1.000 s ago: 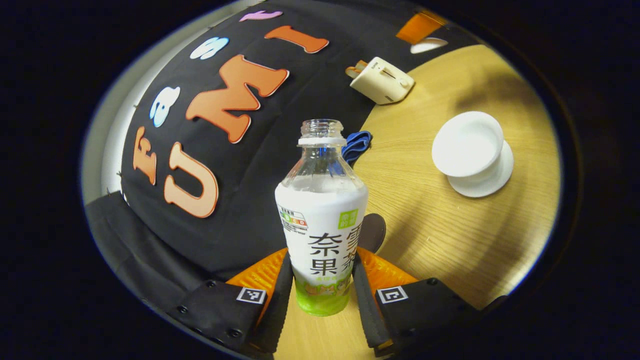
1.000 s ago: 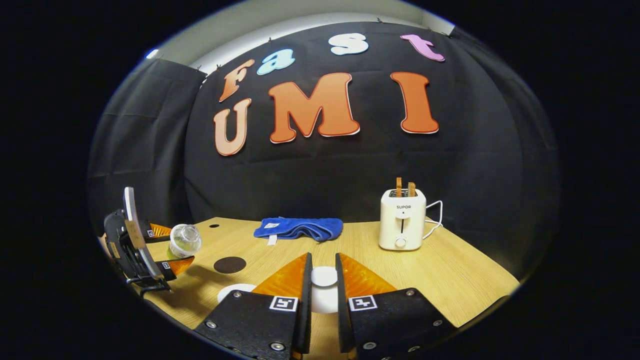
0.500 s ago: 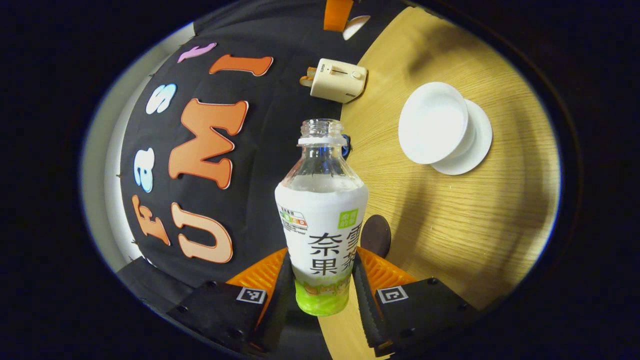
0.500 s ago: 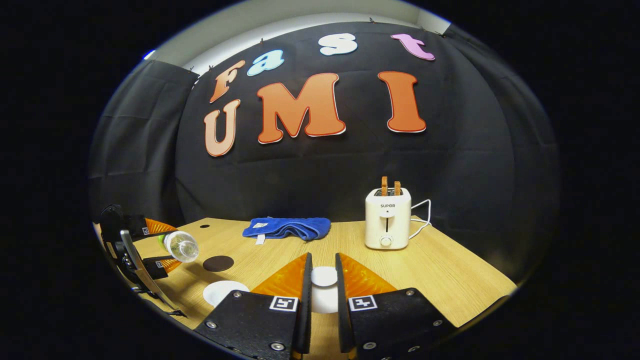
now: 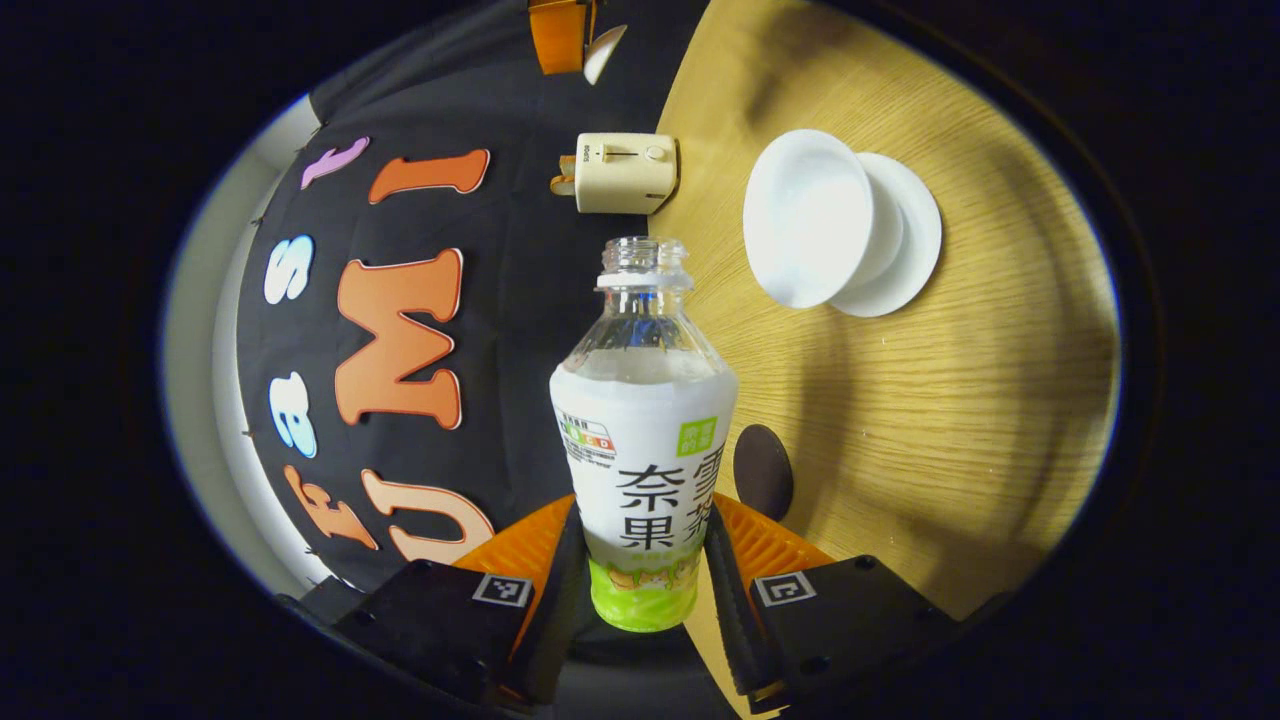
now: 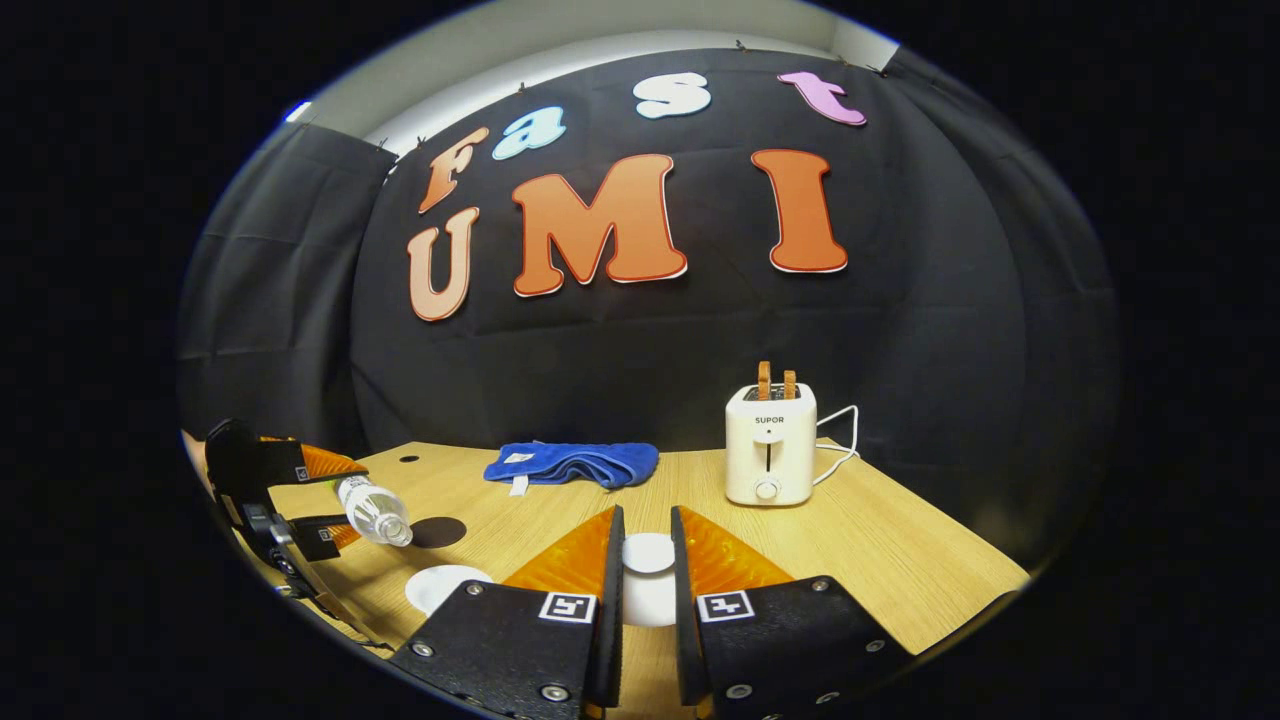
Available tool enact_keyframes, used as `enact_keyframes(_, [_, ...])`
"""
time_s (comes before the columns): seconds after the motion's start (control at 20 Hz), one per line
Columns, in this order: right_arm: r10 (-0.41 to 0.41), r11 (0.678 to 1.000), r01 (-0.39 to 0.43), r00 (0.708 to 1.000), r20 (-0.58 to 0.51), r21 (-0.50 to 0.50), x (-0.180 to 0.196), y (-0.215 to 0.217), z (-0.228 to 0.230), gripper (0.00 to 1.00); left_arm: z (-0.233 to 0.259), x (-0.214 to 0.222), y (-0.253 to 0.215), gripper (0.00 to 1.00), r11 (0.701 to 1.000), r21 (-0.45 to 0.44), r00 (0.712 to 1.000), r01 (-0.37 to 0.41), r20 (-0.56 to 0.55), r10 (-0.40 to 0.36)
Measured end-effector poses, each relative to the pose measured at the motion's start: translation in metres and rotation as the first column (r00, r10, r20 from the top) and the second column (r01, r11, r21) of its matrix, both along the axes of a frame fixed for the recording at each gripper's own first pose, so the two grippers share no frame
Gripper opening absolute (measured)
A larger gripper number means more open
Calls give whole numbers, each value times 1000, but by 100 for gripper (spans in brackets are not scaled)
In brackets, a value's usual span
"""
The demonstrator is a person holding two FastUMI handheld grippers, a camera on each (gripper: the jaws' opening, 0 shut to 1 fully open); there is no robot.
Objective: Open the teacup lid with one hand, grasp the water bottle and pour water into the teacup with the other hand; after pouring, place the water bottle on the coaster and then close the teacup lid.
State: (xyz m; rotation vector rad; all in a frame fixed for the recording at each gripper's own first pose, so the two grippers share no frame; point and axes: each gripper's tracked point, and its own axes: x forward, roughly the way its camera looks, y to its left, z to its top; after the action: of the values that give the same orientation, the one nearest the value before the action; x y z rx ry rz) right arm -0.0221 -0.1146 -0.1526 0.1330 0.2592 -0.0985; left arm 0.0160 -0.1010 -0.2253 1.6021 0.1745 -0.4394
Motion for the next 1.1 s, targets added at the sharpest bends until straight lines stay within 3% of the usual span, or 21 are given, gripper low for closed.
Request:
enact_keyframes(0.3, [1, 1000, -1, 1000, 7, -1, -1, -2, 4, 23, 5, 3, -3, 64, 994, 97, 998, 57, 11, -59])
enact_keyframes(0.35, [-3, 1000, 3, 1000, 8, -1, -1, -3, 4, 23, 5, 4, -3, 68, 993, 104, 998, 63, 12, -64])
enact_keyframes(0.5, [-4, 1000, 4, 1000, 2, -2, -2, -6, 3, 23, 5, 4, -5, 64, 987, 138, 996, 85, 9, -87])
enact_keyframes(1.1, [-2, 1000, 2, 1000, 8, -1, -2, -5, 5, 23, 18, 12, -7, 66, 974, 198, 991, 110, 55, -123])
